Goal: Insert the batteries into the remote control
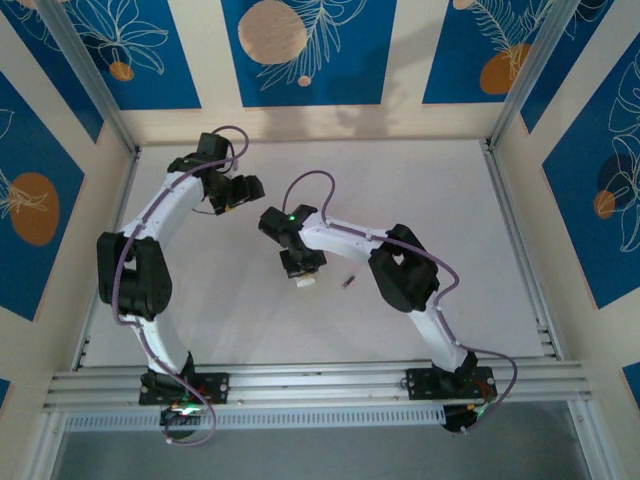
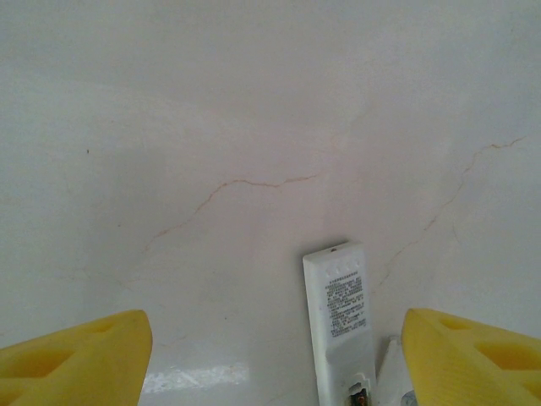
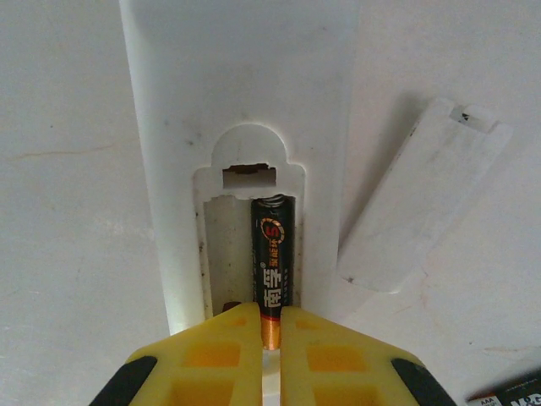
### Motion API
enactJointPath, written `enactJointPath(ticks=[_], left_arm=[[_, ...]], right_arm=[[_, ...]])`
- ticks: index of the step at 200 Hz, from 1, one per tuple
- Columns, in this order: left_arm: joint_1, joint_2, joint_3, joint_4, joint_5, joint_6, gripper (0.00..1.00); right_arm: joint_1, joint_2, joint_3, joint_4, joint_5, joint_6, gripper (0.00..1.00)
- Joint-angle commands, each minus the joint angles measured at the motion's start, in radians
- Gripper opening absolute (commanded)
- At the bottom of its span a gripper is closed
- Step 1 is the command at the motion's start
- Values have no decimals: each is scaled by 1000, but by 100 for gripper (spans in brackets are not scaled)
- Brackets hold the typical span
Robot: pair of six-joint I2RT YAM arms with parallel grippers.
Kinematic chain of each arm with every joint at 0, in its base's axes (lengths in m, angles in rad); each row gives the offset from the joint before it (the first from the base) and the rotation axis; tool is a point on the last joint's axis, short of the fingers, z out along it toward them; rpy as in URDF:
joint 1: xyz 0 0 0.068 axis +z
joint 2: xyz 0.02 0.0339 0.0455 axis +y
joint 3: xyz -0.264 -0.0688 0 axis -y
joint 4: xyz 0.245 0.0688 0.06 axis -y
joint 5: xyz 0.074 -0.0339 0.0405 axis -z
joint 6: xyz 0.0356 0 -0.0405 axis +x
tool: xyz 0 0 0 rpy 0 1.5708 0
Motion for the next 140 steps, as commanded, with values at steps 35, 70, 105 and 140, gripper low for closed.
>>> enactJointPath(ticks=[35, 70, 105, 140], left_arm=[[11, -31, -6, -5, 23, -8, 77], [12, -32, -7, -5, 22, -8, 77], [13, -30, -7, -4, 23, -8, 77], [12, -31, -6, -4, 25, -7, 77]], right_arm=[[-8, 40, 36, -45, 17, -4, 14], [-11, 28, 59, -53, 18, -4, 18], [-10, 20, 72, -68, 24, -4, 18], [-10, -3, 84, -76, 37, -1, 18]])
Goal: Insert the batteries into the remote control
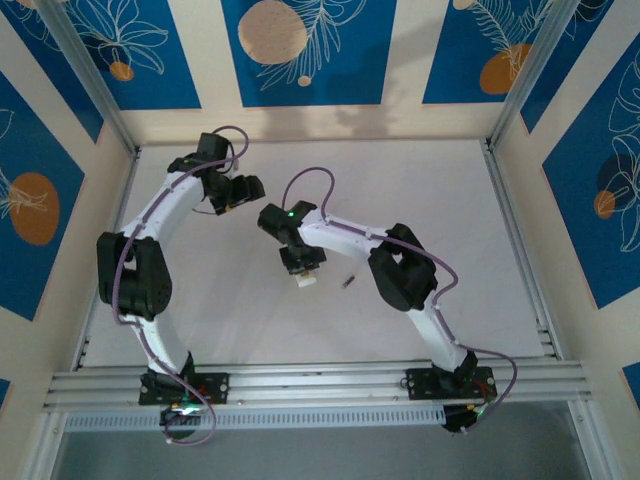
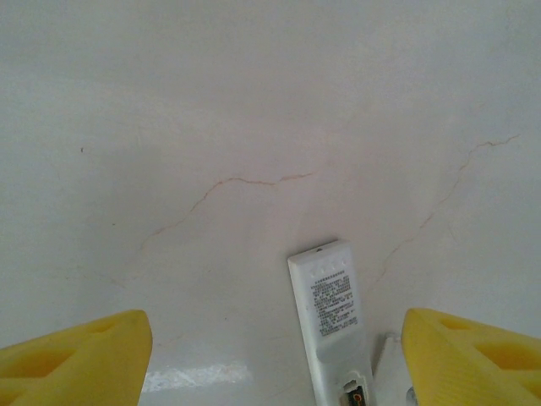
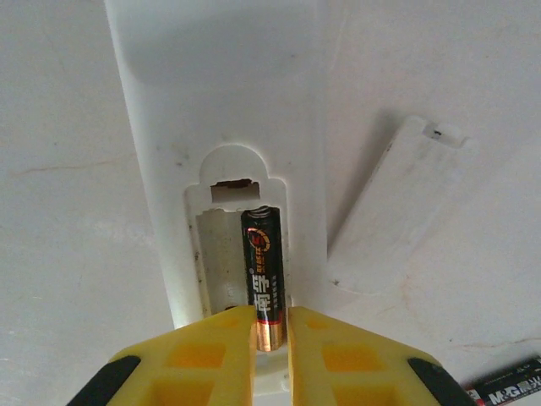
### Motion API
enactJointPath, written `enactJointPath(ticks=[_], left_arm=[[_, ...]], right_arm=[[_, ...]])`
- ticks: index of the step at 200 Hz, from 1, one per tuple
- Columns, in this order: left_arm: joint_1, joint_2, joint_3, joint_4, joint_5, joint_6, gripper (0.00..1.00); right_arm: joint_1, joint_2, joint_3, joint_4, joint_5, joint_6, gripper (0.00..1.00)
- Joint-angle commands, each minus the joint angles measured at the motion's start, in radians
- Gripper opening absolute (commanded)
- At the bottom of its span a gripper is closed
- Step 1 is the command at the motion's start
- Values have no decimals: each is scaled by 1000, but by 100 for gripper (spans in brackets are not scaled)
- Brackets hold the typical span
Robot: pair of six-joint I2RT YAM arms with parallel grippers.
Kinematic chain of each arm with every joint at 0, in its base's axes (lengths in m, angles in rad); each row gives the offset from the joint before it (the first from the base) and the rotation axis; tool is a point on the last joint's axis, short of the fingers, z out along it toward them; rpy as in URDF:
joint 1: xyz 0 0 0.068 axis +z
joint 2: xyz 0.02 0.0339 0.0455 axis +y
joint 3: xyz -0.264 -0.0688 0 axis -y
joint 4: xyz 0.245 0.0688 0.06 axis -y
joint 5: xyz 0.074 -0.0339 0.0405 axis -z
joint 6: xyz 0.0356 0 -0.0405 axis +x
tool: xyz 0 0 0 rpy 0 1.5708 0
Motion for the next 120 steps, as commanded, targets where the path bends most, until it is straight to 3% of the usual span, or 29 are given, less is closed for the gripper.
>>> enactJointPath(ticks=[1, 30, 59, 90, 120], left_arm=[[12, -31, -6, -5, 14, -7, 77], [13, -32, -9, -3, 16, -6, 77], [12, -38, -16, 16, 57, 2, 77], [-16, -63, -47, 129, 269, 45, 78], [-101, -80, -48, 138, 290, 134, 83]], right_arm=[[-4, -17, 29, -33, 24, 3, 18], [-5, -64, 23, -33, 25, 20, 18], [-11, -219, -70, 41, 18, 72, 19], [-67, -446, -343, 174, -12, 234, 25], [-146, -561, -583, 270, -64, 352, 30]])
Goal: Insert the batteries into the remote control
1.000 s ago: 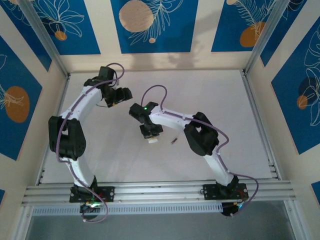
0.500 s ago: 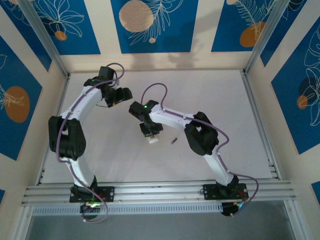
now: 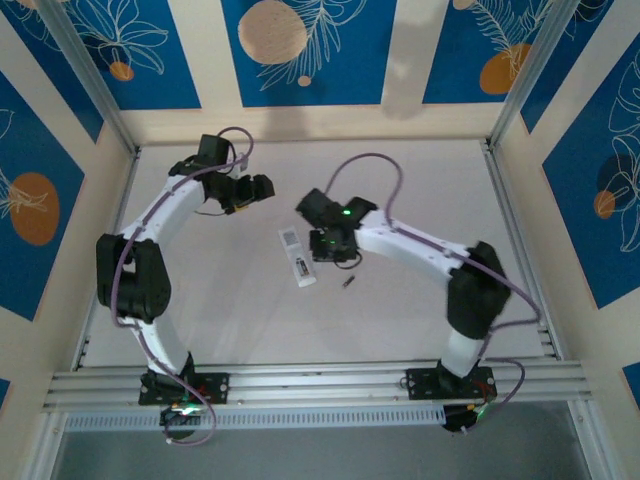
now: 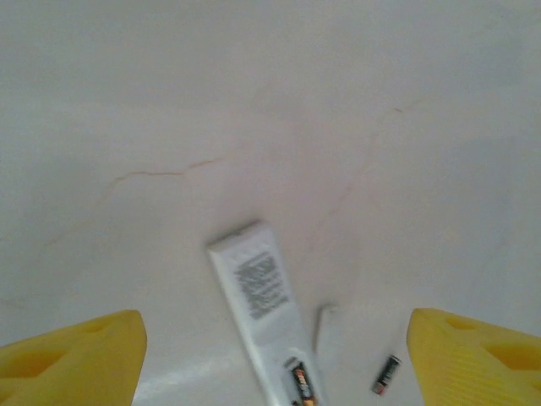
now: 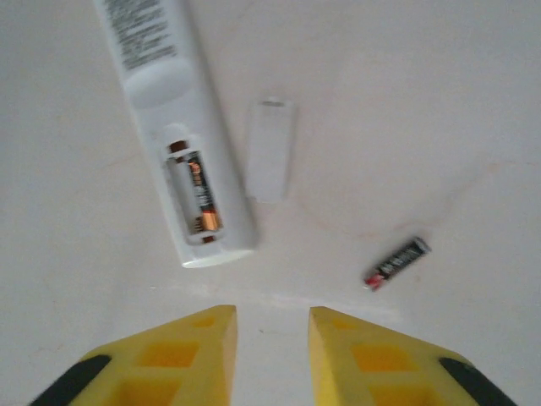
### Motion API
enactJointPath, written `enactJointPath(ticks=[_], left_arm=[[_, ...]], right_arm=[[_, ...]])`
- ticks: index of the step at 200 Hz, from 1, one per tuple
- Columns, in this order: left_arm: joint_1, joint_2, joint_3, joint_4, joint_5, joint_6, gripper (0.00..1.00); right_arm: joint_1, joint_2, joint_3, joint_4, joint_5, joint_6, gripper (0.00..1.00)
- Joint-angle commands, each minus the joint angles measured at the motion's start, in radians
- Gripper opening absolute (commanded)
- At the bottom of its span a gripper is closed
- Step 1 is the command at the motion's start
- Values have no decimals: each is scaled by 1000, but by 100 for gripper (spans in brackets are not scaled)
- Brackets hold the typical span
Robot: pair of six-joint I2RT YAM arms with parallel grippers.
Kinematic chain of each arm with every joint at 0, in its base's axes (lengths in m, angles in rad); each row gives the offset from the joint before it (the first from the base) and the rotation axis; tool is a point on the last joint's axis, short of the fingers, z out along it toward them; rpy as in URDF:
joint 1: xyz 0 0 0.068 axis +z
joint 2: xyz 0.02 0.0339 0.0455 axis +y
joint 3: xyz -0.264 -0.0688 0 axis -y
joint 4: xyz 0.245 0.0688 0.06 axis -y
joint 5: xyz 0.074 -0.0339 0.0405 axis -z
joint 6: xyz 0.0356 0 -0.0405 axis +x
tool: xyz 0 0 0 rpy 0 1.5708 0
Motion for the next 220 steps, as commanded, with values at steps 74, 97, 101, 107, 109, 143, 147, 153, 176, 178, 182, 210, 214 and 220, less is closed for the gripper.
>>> enactJointPath(ticks=[74, 97, 101, 107, 109, 143, 147, 153, 176, 178, 182, 210, 214, 220], left_arm=[[-123, -55, 2, 7, 47, 213, 87], [-123, -48, 4, 1, 35, 216, 88], [-124, -48, 4, 1, 33, 215, 88], [-123, -46, 5, 0, 32, 215, 88], [-123, -45, 6, -1, 32, 215, 88], [-124, -41, 6, -6, 12, 212, 89], [-123, -42, 6, -6, 11, 212, 89], [-124, -41, 6, -6, 9, 210, 89], [-123, -42, 6, -8, 3, 209, 89], [-123, -42, 6, -9, 1, 208, 89], [-123, -41, 6, -9, -1, 209, 89], [-124, -40, 7, -11, -8, 210, 89], [-124, -38, 7, -12, -8, 210, 89], [-124, -39, 7, -12, -8, 212, 89]], right_arm=[[-98, 64, -228, 142, -97, 172, 35], [-106, 105, -234, 156, -104, 176, 35], [-108, 111, -235, 156, -106, 179, 35], [-110, 117, -236, 158, -109, 181, 34], [-110, 119, -237, 159, -109, 181, 34], [-111, 127, -259, 168, -109, 190, 31], [-111, 127, -261, 167, -109, 191, 30], [-113, 129, -264, 168, -109, 190, 30], [-118, 133, -276, 175, -114, 189, 27], [-118, 133, -277, 177, -115, 188, 26], [-118, 133, -280, 181, -117, 187, 25], [-120, 137, -279, 185, -124, 180, 21], [-120, 137, -279, 186, -124, 179, 21], [-121, 140, -277, 188, -127, 176, 21]])
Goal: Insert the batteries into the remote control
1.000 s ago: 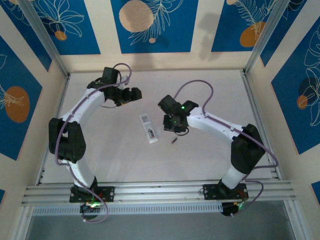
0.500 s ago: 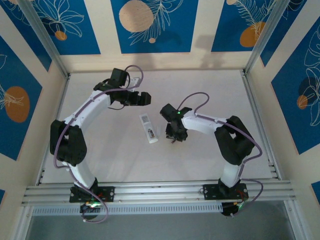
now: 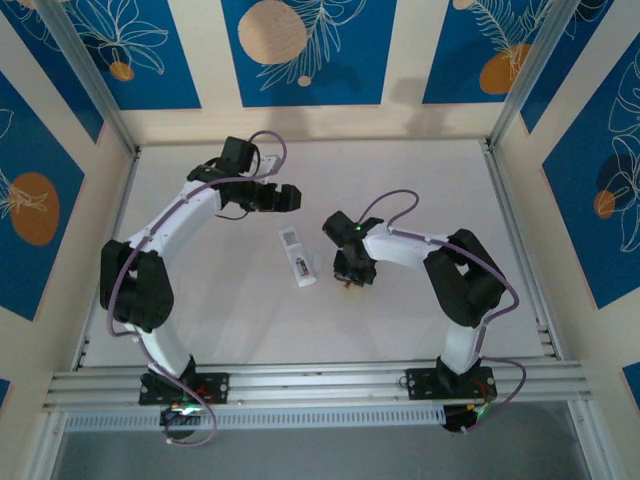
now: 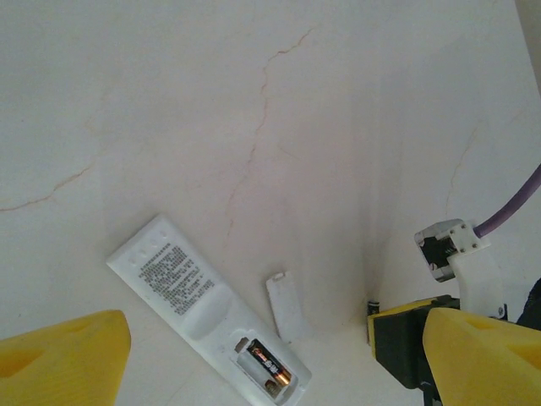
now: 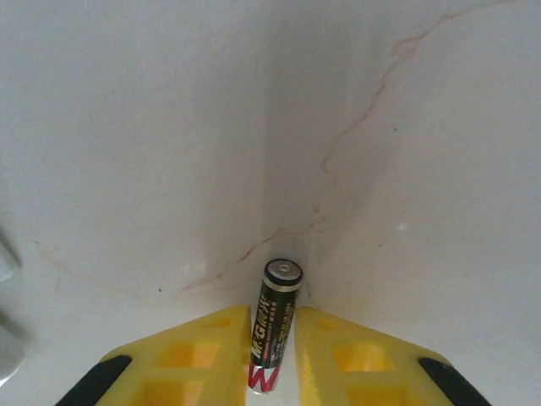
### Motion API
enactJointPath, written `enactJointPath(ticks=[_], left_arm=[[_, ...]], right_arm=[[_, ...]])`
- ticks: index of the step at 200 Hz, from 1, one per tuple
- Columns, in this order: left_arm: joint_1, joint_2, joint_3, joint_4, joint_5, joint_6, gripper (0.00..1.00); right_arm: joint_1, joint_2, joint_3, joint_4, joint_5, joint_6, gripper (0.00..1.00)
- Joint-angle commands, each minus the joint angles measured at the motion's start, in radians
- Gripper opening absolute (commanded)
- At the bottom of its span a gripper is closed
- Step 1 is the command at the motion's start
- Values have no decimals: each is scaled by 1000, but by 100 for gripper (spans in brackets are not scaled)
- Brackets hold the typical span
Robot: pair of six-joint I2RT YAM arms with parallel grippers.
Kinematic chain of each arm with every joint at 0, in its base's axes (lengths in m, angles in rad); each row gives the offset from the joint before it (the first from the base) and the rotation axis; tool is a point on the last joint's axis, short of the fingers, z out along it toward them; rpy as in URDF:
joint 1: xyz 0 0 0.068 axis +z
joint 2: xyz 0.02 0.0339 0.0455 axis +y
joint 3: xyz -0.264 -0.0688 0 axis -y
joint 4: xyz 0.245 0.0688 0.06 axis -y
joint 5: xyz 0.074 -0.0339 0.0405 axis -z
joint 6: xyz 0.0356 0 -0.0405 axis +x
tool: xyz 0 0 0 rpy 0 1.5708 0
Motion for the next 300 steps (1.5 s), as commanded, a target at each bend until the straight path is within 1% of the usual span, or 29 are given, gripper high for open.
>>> enactJointPath(ticks=[1, 51, 66, 85, 104, 124, 141, 150, 166, 176, 188, 205, 217, 233, 262, 279, 291, 300], left_arm=[[5, 0, 7, -25, -13, 22, 89], [5, 12, 7, -25, -18, 25, 90], [5, 10, 8, -28, -23, 28, 90], [6, 2, 12, -27, -19, 34, 90], [6, -46, -11, 19, 12, 49, 87], [-10, -149, -75, 146, 124, 77, 86], [-52, -257, -170, 305, 158, 55, 86], [-81, -311, -227, 419, 158, 14, 84], [-124, -373, -332, 627, 163, -110, 82], [-157, -383, -378, 727, 165, -175, 81], [-198, -374, -407, 818, 162, -196, 79], [-257, -341, -411, 877, 139, -151, 78], [-285, -311, -415, 918, 130, -117, 77], [-311, -279, -428, 963, 90, -84, 75], [-318, -232, -435, 998, 40, -72, 70], [-320, -217, -448, 1012, 20, -60, 64], [-321, -207, -458, 1037, 33, -55, 62], [-322, -199, -466, 1068, 66, -59, 60]], right_arm=[[-6, 21, -10, 1, -23, 10, 21], [-19, 53, -26, 25, -78, 14, 20], [-21, 45, -31, 31, -79, 13, 17], [-32, -10, -37, 38, -91, 29, 12], [-60, -120, -50, 79, -133, 80, 11], [-117, -240, -50, 136, -194, 135, 11], [-178, -339, -76, 238, -262, 198, 11], [-214, -382, -98, 310, -308, 237, 11], [-269, -437, -112, 389, -380, 303, 11], [-292, -458, -114, 423, -423, 350, 11], [-309, -484, -126, 467, -459, 415, 11], [-325, -512, -159, 551, -512, 519, 12], [-327, -533, -185, 598, -523, 584, 12], [-326, -560, -226, 676, -531, 658, 12], [-316, -610, -268, 726, -502, 733, 12], [-316, -631, -278, 738, -489, 758, 12], [-314, -639, -277, 745, -485, 768, 12], [-312, -642, -273, 744, -481, 772, 12]])
